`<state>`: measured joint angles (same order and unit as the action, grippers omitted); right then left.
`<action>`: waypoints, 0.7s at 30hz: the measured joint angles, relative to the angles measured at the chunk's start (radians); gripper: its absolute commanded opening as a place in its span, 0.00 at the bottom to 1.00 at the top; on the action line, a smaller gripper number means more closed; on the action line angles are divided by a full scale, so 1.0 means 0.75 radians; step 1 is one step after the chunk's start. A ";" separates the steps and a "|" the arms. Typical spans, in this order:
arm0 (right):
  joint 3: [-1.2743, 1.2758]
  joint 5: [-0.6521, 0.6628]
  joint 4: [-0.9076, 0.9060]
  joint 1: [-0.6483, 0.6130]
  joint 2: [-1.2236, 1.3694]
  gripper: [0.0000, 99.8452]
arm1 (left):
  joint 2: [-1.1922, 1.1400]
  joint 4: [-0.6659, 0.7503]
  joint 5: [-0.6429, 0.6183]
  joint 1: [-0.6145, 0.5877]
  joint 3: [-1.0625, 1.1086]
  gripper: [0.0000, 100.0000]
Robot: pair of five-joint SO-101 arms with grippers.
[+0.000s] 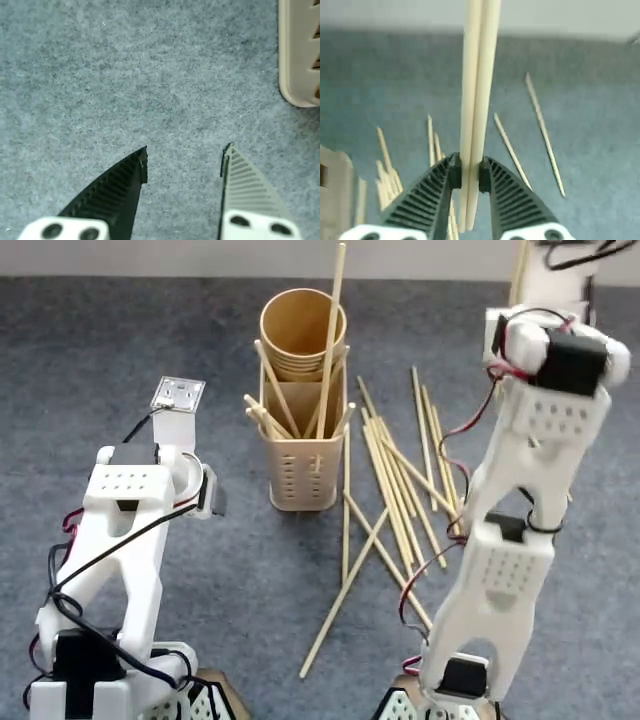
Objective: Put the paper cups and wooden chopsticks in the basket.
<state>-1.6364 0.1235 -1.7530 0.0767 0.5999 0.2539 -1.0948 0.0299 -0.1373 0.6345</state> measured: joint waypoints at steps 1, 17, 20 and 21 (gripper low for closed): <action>-0.018 -0.045 0.000 -0.031 -0.047 0.00 | 0.000 0.000 0.000 0.000 0.000 0.25; -0.049 -0.262 -0.004 -0.452 -0.636 0.00 | 0.000 0.012 0.000 0.000 0.000 0.25; -0.006 -0.239 -0.004 -0.448 -0.788 0.00 | 0.000 0.012 0.000 0.000 0.000 0.25; 0.070 -0.227 -0.006 -0.440 -0.853 0.00 | 0.000 0.016 0.000 0.000 0.000 0.25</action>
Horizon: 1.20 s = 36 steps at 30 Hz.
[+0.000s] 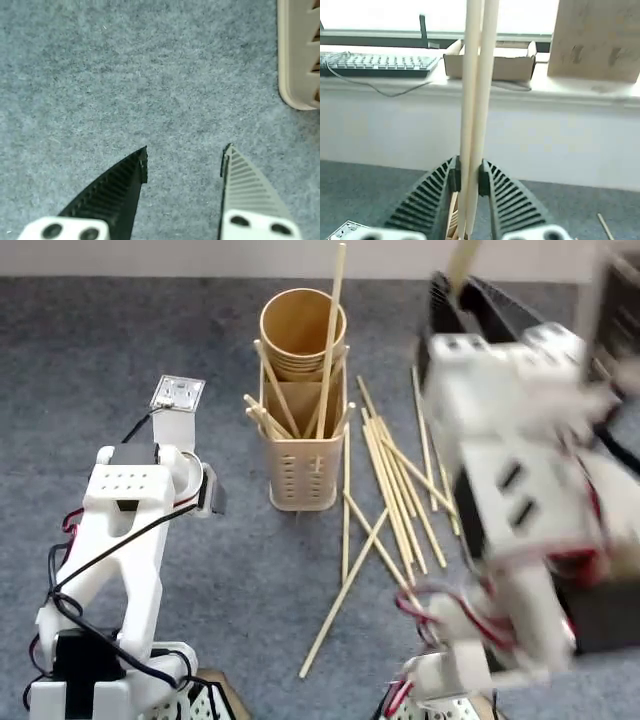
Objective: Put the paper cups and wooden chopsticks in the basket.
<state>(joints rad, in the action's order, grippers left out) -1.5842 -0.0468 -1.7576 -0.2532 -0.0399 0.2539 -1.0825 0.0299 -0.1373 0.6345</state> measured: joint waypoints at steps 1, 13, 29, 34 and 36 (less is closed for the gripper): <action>0.110 0.010 0.000 0.002 -0.084 0.00 | 0.000 0.000 0.000 0.000 0.000 0.25; 2.140 0.098 0.722 -0.039 -1.176 0.00 | 0.000 0.000 0.000 0.000 0.023 0.25; 2.870 0.098 1.811 -0.274 -1.193 0.00 | 0.004 0.125 0.000 0.012 0.092 0.25; 2.876 0.098 1.894 -0.286 -1.064 0.00 | 0.004 0.129 0.000 0.012 0.092 0.25; 2.923 0.065 1.917 -0.309 -1.007 0.00 | 0.004 0.129 0.000 0.012 0.092 0.25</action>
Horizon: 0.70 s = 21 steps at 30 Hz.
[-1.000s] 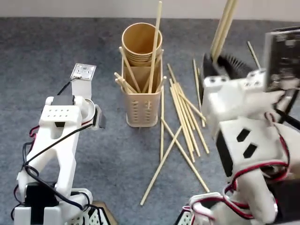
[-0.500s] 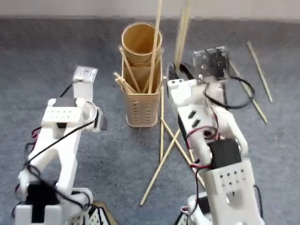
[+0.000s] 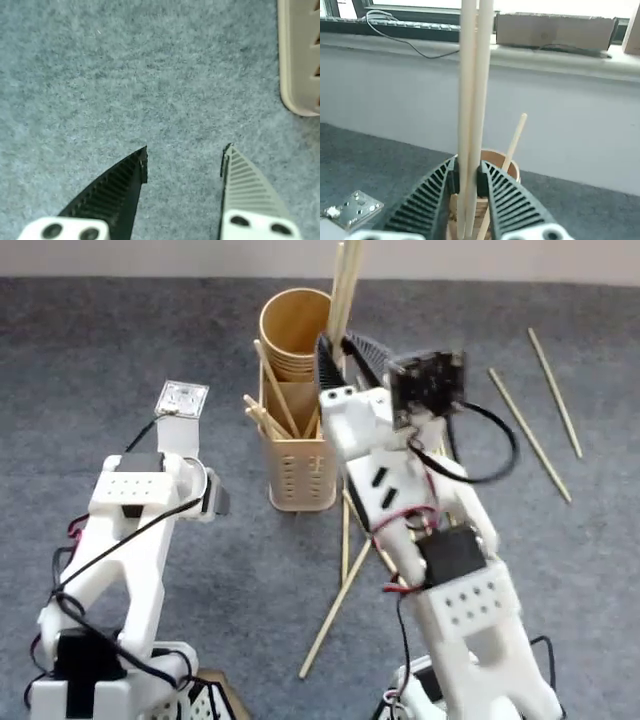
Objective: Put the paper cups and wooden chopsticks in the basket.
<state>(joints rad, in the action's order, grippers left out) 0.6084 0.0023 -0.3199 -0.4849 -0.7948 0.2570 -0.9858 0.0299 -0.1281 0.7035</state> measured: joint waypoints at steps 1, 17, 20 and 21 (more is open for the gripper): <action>0.027 -0.018 0.002 -0.008 0.033 0.00 | 0.000 0.000 0.000 0.000 0.000 0.25; 0.061 0.192 -0.315 -0.055 0.090 0.35 | 0.000 0.000 0.000 0.000 0.000 0.25; -0.098 0.198 -0.487 -0.020 0.094 0.35 | 0.000 0.000 0.000 0.000 0.000 0.25; -0.166 0.198 -0.542 -0.004 0.094 0.35 | 0.000 0.000 0.000 0.000 0.000 0.25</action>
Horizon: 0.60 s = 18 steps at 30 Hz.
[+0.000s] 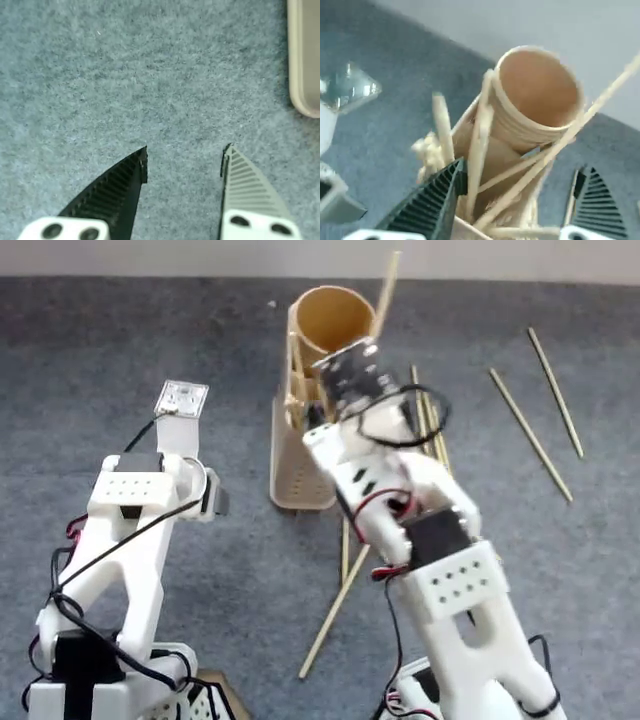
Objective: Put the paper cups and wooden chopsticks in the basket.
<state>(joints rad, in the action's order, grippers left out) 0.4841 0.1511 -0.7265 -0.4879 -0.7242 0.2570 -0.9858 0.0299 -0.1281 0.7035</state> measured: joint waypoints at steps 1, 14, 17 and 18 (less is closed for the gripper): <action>-0.078 0.000 -0.055 0.006 0.000 0.35 | 0.000 0.000 0.000 0.000 0.000 0.25; -0.751 0.023 -0.632 0.254 0.002 0.35 | 0.000 0.000 0.000 0.000 0.000 0.25; -0.516 0.125 -0.620 0.426 0.018 0.35 | 0.000 0.000 0.000 0.000 0.000 0.25; -0.415 0.170 -0.595 0.475 0.020 0.35 | 0.000 0.000 0.000 0.000 0.000 0.25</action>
<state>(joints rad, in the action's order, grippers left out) 0.1726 0.2785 -1.1730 -0.1320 -0.7089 0.2570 -0.9858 0.0299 -0.1281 0.7035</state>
